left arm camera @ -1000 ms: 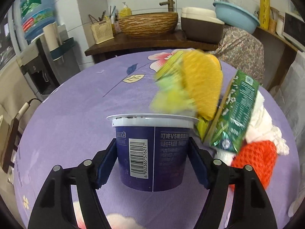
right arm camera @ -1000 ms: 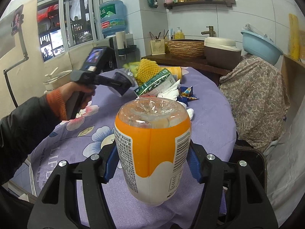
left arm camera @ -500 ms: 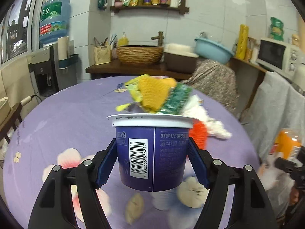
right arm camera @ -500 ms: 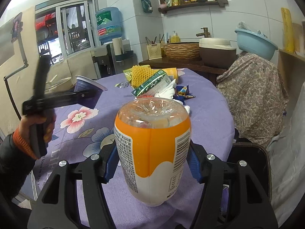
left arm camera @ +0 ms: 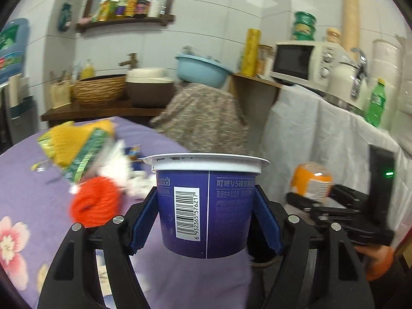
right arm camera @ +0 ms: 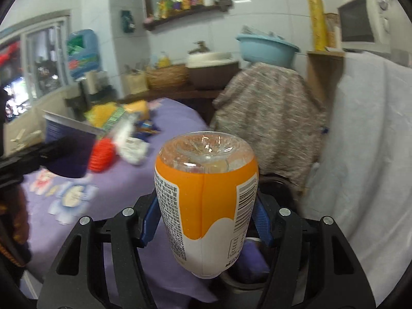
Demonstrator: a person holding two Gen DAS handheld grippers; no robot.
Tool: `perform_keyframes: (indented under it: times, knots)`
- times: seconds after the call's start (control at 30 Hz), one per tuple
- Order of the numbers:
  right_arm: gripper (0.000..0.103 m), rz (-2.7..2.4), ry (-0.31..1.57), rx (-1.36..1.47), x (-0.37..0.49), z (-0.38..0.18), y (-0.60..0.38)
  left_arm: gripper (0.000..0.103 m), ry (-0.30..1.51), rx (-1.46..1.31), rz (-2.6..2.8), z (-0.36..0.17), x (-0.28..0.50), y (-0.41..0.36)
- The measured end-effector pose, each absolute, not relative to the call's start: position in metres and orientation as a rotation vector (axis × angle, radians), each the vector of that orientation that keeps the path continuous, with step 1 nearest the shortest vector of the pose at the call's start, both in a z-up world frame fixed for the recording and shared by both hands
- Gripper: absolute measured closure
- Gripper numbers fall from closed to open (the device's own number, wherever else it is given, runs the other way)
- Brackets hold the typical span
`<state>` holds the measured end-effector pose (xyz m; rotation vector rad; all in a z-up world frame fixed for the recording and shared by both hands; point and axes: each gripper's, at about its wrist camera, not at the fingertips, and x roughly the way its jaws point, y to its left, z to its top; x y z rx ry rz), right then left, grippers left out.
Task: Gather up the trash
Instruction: 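Move both tools over the brown bin and open them to drop the items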
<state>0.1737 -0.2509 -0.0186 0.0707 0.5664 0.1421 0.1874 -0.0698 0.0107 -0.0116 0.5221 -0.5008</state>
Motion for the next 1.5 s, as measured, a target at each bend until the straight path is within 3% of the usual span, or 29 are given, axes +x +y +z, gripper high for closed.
perform_keyframes:
  times: [0.5, 0.8, 0.9, 0.97, 1.03, 1.5]
  knots:
    - [0.041, -0.052, 1.050, 0.138, 0.294, -0.217, -0.315, 0.032, 0.625, 0.055, -0.613, -0.032, 0.207, -0.180]
    - [0.041, -0.100, 1.213, 0.129, 0.325, -0.270, -0.321, 0.032, 0.689, 0.059, -0.586, -0.052, 0.223, -0.192]
    - [0.040, -0.101, 1.242, 0.140, 0.328, -0.276, -0.323, 0.032, 0.716, 0.058, -0.580, -0.058, 0.229, -0.197]
    - [0.024, -0.109, 1.272, 0.134, 0.328, -0.275, -0.322, 0.032, 0.730, 0.062, -0.581, -0.062, 0.231, -0.201]
    - [0.019, -0.122, 1.256, 0.125, 0.324, -0.268, -0.323, 0.032, 0.733, 0.070, -0.580, -0.063, 0.232, -0.204]
    - [0.019, -0.071, 0.956, 0.185, 0.214, -0.182, -0.343, 0.032, 0.916, 0.103, -0.588, -0.101, 0.270, -0.255]
